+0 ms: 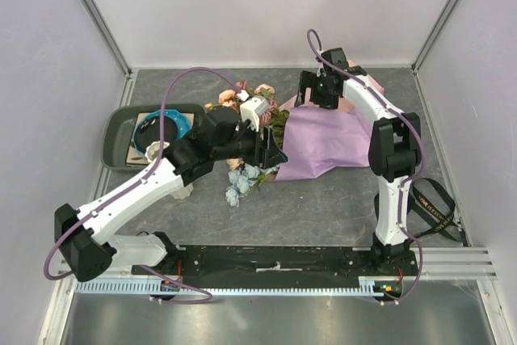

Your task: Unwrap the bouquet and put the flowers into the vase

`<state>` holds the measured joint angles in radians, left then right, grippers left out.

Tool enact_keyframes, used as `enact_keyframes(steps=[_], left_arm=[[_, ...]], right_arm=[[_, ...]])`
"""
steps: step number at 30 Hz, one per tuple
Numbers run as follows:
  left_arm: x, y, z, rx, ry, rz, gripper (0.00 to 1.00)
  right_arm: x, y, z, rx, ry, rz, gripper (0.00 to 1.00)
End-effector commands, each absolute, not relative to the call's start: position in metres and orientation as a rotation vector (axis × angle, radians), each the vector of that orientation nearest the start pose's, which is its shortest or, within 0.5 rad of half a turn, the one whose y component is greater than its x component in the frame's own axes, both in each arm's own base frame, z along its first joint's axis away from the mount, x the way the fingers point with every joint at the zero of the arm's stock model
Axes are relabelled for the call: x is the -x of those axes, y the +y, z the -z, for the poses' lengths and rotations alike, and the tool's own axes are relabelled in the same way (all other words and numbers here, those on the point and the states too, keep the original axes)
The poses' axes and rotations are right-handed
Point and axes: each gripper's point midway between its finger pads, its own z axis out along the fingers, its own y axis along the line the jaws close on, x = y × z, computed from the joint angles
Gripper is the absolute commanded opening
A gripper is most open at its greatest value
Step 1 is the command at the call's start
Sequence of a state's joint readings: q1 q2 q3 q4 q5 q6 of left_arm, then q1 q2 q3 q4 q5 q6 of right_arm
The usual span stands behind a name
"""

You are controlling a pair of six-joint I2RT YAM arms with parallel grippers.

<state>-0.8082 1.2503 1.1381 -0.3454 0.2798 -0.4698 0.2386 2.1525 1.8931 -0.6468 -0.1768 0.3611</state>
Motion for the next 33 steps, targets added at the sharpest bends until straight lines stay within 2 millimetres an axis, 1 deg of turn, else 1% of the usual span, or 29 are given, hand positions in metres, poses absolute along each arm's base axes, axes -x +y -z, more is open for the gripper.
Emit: enact_keyframes(steps=[1,2,3,4,5,6,7,8,9,11,12,14,15,16,17,18,20,21,22,23,24,25,26,27,29,30,31,32,33], left_arm=[[-0.210,-0.319,-0.293,-0.542,1.998,1.119,0.61],[-0.209,-0.318,-0.298,-0.543,1.983,1.126,0.61],[-0.207,-0.316,-0.304,-0.547,1.965,1.129,0.61],[-0.208,-0.315,-0.306,-0.546,1.955,1.127,0.61],[-0.206,-0.315,-0.309,-0.551,1.945,1.130,0.61],[-0.206,-0.313,-0.313,-0.547,1.930,1.129,0.61],[-0.207,-0.312,-0.314,-0.538,1.922,1.122,0.61],[-0.208,-0.311,-0.318,-0.529,1.909,1.123,0.61],[-0.208,-0.311,-0.326,-0.526,1.876,1.134,0.61],[-0.207,-0.313,-0.331,-0.530,1.852,1.152,0.61],[-0.208,-0.314,-0.334,-0.530,1.841,1.160,0.61],[-0.209,-0.321,-0.334,-0.550,1.836,1.178,0.62],[-0.211,-0.324,-0.333,-0.556,1.836,1.182,0.62],[-0.213,-0.330,-0.326,-0.571,1.856,1.188,0.62],[-0.215,-0.334,-0.322,-0.578,1.868,1.189,0.62],[-0.217,-0.337,-0.317,-0.585,1.880,1.195,0.62],[-0.222,-0.350,-0.299,-0.602,1.923,1.215,0.62],[-0.224,-0.354,-0.291,-0.604,1.940,1.221,0.62],[-0.225,-0.358,-0.282,-0.614,1.960,1.231,0.62],[-0.230,-0.367,-0.263,-0.619,2.006,1.231,0.62],[-0.232,-0.371,-0.256,-0.633,2.025,1.233,0.61],[-0.232,-0.375,-0.245,-0.648,2.056,1.243,0.60],[-0.236,-0.381,-0.221,-0.657,2.114,1.231,0.60],[-0.237,-0.384,-0.209,-0.665,2.144,1.226,0.59],[-0.239,-0.388,-0.184,-0.669,2.201,1.209,0.57],[-0.240,-0.389,-0.158,-0.668,2.263,1.189,0.56],[-0.238,-0.392,-0.149,-0.672,2.283,1.186,0.53],[-0.237,-0.393,-0.142,-0.668,2.304,1.180,0.52],[-0.234,-0.394,-0.129,-0.668,2.326,1.179,0.51]], right_arm=[[-0.470,0.174,-0.117,-0.050,2.627,-0.559,0.98],[-0.462,0.178,-0.122,-0.037,2.626,-0.591,0.98],[-0.455,0.181,-0.142,-0.018,2.585,-0.618,0.98],[-0.438,0.181,-0.134,-0.019,2.622,-0.624,0.97],[-0.426,0.183,-0.137,-0.010,2.628,-0.622,0.97],[-0.404,0.180,-0.139,-0.012,2.638,-0.607,0.97],[-0.391,0.180,-0.140,-0.011,2.642,-0.601,0.97],[-0.374,0.191,-0.140,-0.009,2.650,-0.634,0.97],[-0.347,0.191,-0.138,0.011,2.656,-0.648,0.97],[-0.313,0.190,-0.135,0.019,2.697,-0.629,0.97],[-0.290,0.179,-0.135,0.002,2.695,-0.603,0.97],[-0.263,0.169,-0.134,-0.018,2.704,-0.604,0.97],[-0.239,0.156,-0.132,-0.049,2.716,-0.577,0.97],[-0.229,0.150,-0.131,-0.060,2.719,-0.560,0.98],[-0.216,0.143,-0.138,-0.067,2.690,-0.553,0.98],[-0.209,0.132,-0.131,-0.100,2.693,-0.493,0.98],[-0.210,0.122,-0.137,-0.120,2.634,-0.443,0.98],[-0.215,0.117,-0.140,-0.161,2.616,-0.407,0.98],[-0.224,0.104,-0.140,-0.199,2.592,-0.303,0.98],[-0.228,0.102,-0.139,-0.219,2.607,-0.263,0.98],[-0.237,0.100,-0.151,-0.242,2.575,-0.242,0.98],[-0.245,0.092,-0.155,-0.274,2.547,-0.186,0.98],[-0.252,0.092,-0.160,-0.278,2.526,-0.176,0.98],[-0.261,0.095,-0.173,-0.272,2.479,-0.194,0.98],[-0.280,0.106,-0.189,-0.245,2.403,-0.262,0.98],[-0.288,0.112,-0.197,-0.239,2.380,-0.294,0.98],[-0.294,0.117,-0.200,-0.240,2.366,-0.321,0.99],[-0.307,0.126,-0.200,-0.239,2.354,-0.355,0.98],[-0.312,0.131,-0.198,-0.242,2.351,-0.380,0.96]])
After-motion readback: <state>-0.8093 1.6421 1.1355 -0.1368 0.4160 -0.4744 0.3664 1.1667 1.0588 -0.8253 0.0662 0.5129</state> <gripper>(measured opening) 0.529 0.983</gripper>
